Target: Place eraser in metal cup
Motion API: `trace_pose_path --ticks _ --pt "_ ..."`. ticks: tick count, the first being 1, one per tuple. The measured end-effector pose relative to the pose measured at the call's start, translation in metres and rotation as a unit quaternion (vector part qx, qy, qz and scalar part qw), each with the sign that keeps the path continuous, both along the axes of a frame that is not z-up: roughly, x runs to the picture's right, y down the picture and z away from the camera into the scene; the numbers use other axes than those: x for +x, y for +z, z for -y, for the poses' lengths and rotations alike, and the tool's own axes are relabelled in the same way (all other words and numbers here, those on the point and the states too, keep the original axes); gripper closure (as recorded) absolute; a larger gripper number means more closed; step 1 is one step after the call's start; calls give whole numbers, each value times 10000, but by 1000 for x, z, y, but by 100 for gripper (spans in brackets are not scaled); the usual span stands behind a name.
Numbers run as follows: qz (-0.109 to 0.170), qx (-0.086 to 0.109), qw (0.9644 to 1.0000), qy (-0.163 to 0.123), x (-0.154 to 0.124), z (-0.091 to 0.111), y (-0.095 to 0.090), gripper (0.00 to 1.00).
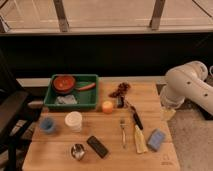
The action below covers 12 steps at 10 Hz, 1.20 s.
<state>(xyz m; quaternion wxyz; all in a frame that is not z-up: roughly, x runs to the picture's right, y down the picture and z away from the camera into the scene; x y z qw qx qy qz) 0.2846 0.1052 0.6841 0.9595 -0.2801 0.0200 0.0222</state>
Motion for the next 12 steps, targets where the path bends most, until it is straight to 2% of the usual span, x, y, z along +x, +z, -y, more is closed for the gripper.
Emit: trace_pose_path --ticks 2,4,6,8,10,12 --pt "4 5 10000 21 0 1 0 35" --pt "122 -113 9996 228 -13 2 5 35" --pt "259 -268 9986 373 -43 -1 12 35" --pt "470 -427 9965 541 -90 -9 21 35" --pt "624 -527 9931 839 -141 -21 25 35" --pt "685 -549 9912 993 -172 -32 22 35"
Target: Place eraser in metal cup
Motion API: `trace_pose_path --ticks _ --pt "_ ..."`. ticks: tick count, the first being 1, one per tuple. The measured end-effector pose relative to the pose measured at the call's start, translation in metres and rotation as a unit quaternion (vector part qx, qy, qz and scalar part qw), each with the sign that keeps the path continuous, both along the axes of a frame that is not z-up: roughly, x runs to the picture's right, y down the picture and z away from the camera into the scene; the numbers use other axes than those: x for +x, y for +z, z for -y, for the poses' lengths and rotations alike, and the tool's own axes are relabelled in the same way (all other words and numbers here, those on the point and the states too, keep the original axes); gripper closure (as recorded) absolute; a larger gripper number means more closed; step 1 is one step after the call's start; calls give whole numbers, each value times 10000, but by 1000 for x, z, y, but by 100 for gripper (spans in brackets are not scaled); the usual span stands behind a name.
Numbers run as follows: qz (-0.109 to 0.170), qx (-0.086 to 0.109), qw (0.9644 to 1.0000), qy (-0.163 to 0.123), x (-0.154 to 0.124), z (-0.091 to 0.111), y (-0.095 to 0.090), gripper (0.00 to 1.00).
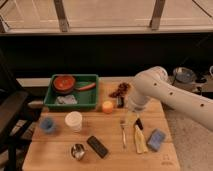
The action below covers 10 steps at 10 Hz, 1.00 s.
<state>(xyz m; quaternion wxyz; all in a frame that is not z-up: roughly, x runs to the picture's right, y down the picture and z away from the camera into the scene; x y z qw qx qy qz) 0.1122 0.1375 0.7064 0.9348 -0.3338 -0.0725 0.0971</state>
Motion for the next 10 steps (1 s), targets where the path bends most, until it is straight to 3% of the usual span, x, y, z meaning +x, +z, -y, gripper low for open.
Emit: trace_pose_path --ticks 6,9,10 --pt "50 -17 10000 4 -7 -3 -1 35" --pt "344 -185 9992 -82 -37 -37 -2 35" --pt "476 -275 9984 -103 -59 -54 0 35"
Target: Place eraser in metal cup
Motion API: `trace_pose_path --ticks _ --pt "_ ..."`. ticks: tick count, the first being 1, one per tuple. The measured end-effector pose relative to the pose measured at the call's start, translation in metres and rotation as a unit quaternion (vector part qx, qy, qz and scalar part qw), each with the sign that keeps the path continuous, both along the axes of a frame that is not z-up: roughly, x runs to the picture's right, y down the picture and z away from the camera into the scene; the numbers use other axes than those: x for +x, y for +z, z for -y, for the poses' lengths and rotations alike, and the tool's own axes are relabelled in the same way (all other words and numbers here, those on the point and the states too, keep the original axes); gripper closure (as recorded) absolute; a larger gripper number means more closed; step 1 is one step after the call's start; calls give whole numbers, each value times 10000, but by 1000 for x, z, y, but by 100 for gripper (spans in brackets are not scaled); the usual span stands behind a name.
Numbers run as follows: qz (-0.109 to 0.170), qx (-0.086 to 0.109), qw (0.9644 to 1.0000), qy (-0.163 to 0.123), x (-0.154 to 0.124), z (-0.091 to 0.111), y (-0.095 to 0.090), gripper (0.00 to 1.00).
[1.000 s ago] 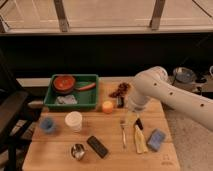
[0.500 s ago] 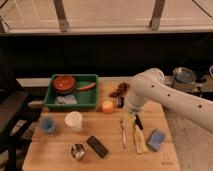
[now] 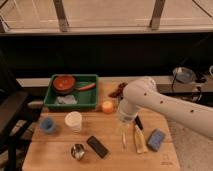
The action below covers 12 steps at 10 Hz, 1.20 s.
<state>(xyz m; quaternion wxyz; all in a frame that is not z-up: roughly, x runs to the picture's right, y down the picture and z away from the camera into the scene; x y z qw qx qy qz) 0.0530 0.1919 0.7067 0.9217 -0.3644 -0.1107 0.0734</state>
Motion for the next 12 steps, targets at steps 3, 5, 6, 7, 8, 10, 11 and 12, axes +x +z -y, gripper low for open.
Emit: trace_pose_path --ticks 3,5,6,7,8,10,11,12 --pt "380 -335 9987 -26 -57 -55 15 35" --pt "516 -507 9974 25 -74 -73 19 35" --pt "542 -581 9968 83 -80 -79 21 35" --pt "540 -634 9964 138 -82 -85 23 35" --pt "519 -644 9964 192 -85 -88 26 35" --pt "566 -427 9968 372 -97 -95 35 35" --pt "598 -274 9966 487 -98 -95 37 35" --pt "610 -135 9967 514 -103 -96 40 36"
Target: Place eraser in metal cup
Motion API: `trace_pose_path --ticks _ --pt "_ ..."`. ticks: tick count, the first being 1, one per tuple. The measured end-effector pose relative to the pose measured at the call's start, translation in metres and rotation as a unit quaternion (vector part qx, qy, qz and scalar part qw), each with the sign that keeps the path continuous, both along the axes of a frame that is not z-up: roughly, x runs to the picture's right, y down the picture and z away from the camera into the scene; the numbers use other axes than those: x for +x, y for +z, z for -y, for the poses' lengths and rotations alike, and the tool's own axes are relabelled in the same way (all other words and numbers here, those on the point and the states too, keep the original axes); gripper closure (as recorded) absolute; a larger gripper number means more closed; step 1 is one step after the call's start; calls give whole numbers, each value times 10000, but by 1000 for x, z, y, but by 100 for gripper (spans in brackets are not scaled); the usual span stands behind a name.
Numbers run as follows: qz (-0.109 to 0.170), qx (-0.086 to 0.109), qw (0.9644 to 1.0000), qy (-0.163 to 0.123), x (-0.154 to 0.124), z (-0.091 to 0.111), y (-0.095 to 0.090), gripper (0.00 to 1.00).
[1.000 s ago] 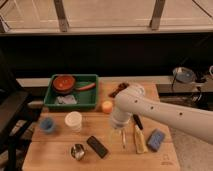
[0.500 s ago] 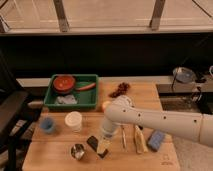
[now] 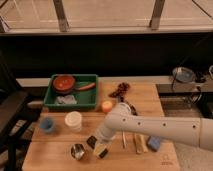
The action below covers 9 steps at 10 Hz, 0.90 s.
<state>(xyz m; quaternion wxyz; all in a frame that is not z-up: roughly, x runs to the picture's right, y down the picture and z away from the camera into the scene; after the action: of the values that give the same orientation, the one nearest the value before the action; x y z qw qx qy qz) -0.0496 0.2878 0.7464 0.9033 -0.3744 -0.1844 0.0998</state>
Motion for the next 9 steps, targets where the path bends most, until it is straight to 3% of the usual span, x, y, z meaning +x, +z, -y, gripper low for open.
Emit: trace_pose_path --ticks 2,4,6,7,9 --pt "-23 290 9996 46 -1 -1 -1 52" --pt "2 528 9986 -44 0 5 -12 74" --pt "14 558 9984 -108 1 4 -12 93" --pt "21 569 9983 -136 2 4 -12 99" --pt "1 605 9981 -151 8 10 -16 99"
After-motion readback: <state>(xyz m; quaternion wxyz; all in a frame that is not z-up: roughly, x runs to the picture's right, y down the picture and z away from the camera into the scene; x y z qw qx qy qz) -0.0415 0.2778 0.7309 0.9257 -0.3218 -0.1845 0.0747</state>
